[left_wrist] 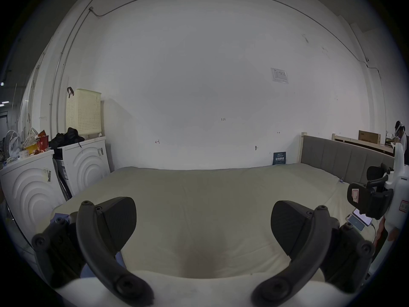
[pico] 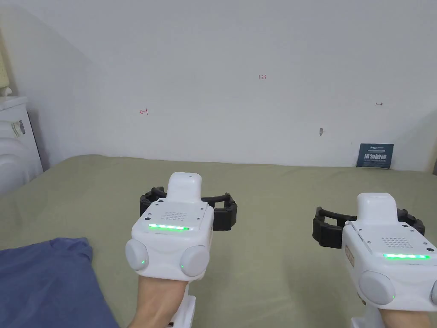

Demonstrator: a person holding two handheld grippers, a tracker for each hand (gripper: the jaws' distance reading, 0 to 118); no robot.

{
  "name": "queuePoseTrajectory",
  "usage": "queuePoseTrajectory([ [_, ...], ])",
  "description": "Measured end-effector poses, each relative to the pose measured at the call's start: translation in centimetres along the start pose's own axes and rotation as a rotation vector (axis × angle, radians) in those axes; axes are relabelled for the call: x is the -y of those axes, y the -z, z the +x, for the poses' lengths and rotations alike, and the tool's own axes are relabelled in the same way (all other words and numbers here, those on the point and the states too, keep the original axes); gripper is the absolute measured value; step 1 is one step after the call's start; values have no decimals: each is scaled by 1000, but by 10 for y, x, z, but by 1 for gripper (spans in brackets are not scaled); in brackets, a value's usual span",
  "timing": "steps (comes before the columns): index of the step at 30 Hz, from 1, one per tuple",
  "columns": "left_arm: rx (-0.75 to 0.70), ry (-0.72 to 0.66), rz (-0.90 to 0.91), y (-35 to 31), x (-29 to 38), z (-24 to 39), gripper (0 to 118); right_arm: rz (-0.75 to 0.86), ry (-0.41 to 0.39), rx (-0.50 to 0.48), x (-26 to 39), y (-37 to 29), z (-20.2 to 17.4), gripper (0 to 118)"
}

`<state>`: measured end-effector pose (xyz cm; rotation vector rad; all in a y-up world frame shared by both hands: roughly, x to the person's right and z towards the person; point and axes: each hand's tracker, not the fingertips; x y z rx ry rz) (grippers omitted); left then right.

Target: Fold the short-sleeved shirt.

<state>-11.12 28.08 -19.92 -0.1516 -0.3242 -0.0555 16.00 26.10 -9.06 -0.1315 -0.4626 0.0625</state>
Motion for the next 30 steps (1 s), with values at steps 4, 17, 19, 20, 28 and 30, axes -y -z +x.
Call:
queuePoseTrajectory([
  [4, -1, -4, 3, 0, -1, -2, 118, 2, 0, -2, 0, 0, 0, 118],
  [17, -3, -5, 5, -2, -1, -4, 118, 2, -5, -2, 0, 0, -2, 118],
  [19, -4, -7, 5, -1, -1, -4, 118, 2, -3, -6, -1, 0, -2, 118],
  [20, -4, -8, 5, -2, -1, -4, 118, 1, -4, -4, -1, 0, -3, 118],
  [28, -6, -6, 4, -2, 0, -6, 118, 1, -6, -10, 0, -1, -5, 118],
  [30, -7, -4, 1, -1, 0, -6, 118, 1, -5, -10, 0, -1, -5, 118],
])
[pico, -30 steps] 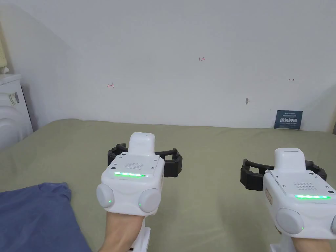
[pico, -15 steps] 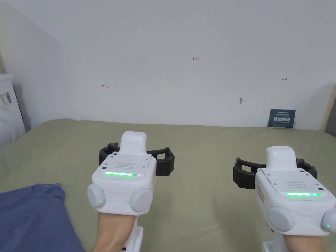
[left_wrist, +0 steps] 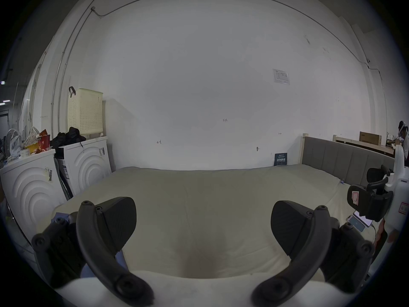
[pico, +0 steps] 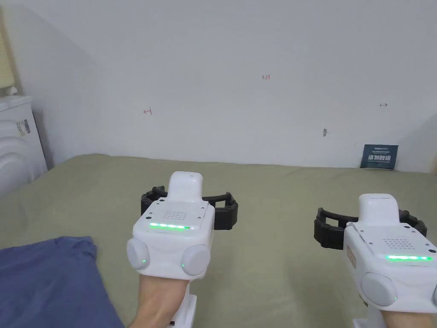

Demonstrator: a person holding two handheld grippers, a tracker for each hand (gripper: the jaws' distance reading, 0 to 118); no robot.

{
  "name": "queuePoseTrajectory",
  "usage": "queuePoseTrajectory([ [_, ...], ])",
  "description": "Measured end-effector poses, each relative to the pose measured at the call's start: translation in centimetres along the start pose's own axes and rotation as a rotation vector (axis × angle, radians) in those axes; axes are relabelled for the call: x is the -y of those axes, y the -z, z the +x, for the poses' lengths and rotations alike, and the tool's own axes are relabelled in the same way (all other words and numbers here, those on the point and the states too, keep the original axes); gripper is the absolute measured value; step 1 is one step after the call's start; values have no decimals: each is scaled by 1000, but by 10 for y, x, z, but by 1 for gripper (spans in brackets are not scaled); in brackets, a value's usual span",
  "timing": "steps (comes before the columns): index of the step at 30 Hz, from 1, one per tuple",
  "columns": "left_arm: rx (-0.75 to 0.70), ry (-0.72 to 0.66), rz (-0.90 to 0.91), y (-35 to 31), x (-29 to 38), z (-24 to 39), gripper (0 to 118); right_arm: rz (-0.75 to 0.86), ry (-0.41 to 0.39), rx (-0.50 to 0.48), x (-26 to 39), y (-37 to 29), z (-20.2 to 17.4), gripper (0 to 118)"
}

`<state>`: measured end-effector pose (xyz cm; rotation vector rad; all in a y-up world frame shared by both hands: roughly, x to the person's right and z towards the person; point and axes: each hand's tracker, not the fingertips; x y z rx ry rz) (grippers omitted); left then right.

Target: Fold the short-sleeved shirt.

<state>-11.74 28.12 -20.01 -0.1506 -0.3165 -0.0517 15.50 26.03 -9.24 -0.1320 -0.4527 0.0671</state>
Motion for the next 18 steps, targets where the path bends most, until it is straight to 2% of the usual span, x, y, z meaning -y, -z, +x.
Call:
queuePoseTrajectory([
  [7, -16, -4, 14, -1, 1, 0, 116, 5, 33, -9, 1, 0, 2, 116],
  [8, -13, -9, 7, -1, 0, -1, 94, -1, 24, 5, 1, 0, 1, 105],
  [9, -14, -9, -2, -1, 0, -1, 5, -24, 14, 1, 0, 1, 1, 50],
  [10, 7, -3, -14, -2, -1, -2, 0, -37, 14, -13, -2, 0, 1, 1],
  [12, -76, 45, -15, 1, 0, 2, 0, -13, -17, 30, -2, -1, -2, 0],
  [13, -53, 17, -3, -1, -3, 7, 0, 21, -37, 70, 2, -1, -4, 0],
  [14, -32, 0, -45, 0, -6, 5, 0, 39, -2, 81, 6, -3, -2, 0],
  [16, -28, -41, -48, 0, -8, 2, 0, -19, 42, 24, 10, -1, 0, 0],
  [18, -32, -34, -46, 1, -10, 0, 0, -21, 26, 30, -9, 8, 2, 0],
])
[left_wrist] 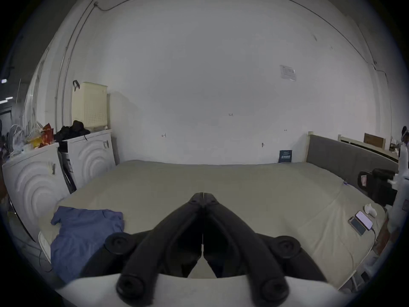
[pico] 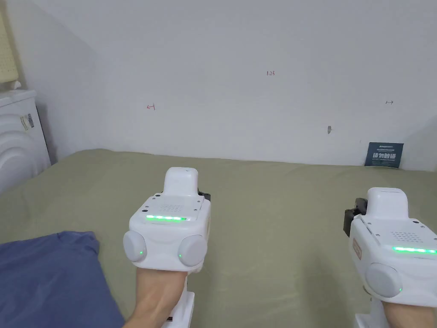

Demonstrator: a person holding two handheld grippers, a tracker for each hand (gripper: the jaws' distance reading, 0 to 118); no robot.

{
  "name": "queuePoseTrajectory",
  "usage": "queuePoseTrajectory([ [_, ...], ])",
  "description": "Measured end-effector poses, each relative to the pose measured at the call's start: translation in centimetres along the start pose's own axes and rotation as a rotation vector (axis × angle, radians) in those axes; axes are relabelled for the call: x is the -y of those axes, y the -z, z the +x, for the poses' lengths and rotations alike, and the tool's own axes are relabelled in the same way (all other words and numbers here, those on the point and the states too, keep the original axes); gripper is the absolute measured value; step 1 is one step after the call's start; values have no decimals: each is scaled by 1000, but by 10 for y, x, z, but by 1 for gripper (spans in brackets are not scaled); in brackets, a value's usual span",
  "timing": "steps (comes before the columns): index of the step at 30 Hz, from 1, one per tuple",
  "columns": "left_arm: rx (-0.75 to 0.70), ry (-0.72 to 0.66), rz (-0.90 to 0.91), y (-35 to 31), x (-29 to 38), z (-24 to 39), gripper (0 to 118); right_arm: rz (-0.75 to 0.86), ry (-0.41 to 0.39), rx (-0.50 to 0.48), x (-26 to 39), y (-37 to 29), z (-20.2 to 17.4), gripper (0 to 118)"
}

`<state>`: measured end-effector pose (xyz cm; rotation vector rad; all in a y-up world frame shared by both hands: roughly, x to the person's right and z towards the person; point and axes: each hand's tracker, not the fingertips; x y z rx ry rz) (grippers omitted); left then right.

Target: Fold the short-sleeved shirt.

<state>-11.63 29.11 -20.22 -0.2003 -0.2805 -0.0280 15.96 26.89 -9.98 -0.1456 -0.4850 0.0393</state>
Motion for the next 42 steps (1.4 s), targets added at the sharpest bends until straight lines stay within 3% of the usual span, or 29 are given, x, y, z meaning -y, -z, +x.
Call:
queuePoseTrajectory([
  [8, -7, 21, -8, 5, 9, -27, 0, -13, 3, -10, 4, 9, -11, 0],
  [15, -62, 35, -21, 6, 13, -57, 0, -42, -51, -62, 11, 19, -38, 0],
  [18, -135, 33, -32, -2, 15, -92, 0, -53, -75, -130, 12, 26, -72, 0],
  [26, -451, -4, -70, -58, 24, -229, 0, -42, -80, -448, 9, 21, -220, 0],
  [31, -594, -38, -101, -96, 35, -290, 0, -49, -62, -604, 10, 3, -292, 0],
  [35, -645, -65, -120, -115, 43, -314, 0, -67, -75, -672, 17, -9, -325, 0],
  [42, -651, -75, -143, -112, 52, -329, 0, -81, -81, -719, 24, -12, -345, 0],
])
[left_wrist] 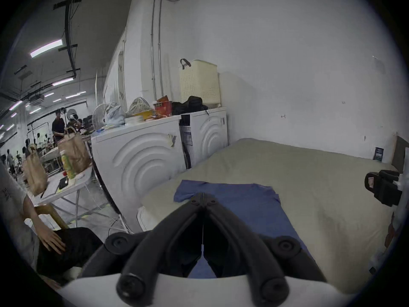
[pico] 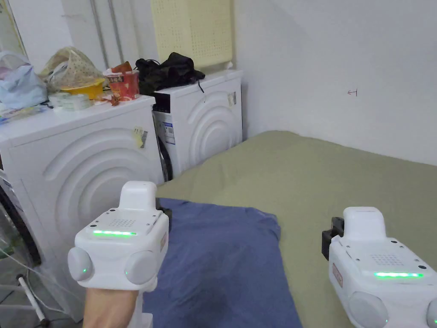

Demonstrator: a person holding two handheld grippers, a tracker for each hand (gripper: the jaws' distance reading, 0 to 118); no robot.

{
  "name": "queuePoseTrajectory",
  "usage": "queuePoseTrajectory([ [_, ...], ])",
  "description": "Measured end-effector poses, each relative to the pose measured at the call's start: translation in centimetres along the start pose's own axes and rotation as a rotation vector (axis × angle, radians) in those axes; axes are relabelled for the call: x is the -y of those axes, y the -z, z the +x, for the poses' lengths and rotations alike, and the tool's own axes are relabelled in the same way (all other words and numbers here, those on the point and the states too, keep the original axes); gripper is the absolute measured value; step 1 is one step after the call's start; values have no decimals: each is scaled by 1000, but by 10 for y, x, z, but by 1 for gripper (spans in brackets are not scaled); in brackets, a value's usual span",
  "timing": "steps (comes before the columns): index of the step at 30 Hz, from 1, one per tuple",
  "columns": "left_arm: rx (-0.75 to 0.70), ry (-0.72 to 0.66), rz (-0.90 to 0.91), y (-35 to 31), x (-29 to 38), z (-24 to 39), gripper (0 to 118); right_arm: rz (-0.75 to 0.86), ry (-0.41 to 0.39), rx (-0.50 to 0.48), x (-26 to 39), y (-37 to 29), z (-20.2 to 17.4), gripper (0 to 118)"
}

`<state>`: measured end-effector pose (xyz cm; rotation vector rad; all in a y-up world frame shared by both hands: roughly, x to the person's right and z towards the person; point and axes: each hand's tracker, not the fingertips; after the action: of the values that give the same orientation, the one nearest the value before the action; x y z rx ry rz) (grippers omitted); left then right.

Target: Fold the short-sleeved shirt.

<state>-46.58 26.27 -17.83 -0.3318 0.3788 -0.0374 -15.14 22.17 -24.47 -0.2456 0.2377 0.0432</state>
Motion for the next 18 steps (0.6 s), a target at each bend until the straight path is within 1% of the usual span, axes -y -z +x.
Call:
queuePoseTrajectory([
  [5, 59, -2, -50, 23, 5, 10, 0, -25, -2, 8, 6, 8, 8, 0],
  [8, 121, -4, -128, 50, 11, 23, 0, -46, -3, 16, 14, 11, 12, 0],
  [10, 166, -19, -186, 75, 18, 34, 0, -62, -4, 18, 22, 17, 15, 0],
  [16, 240, -11, -416, 169, 48, 73, 0, -148, -14, 16, 52, 48, 19, 0],
  [18, 281, -18, -510, 198, 60, 84, 0, -177, 3, 9, 64, 59, 21, 0],
])
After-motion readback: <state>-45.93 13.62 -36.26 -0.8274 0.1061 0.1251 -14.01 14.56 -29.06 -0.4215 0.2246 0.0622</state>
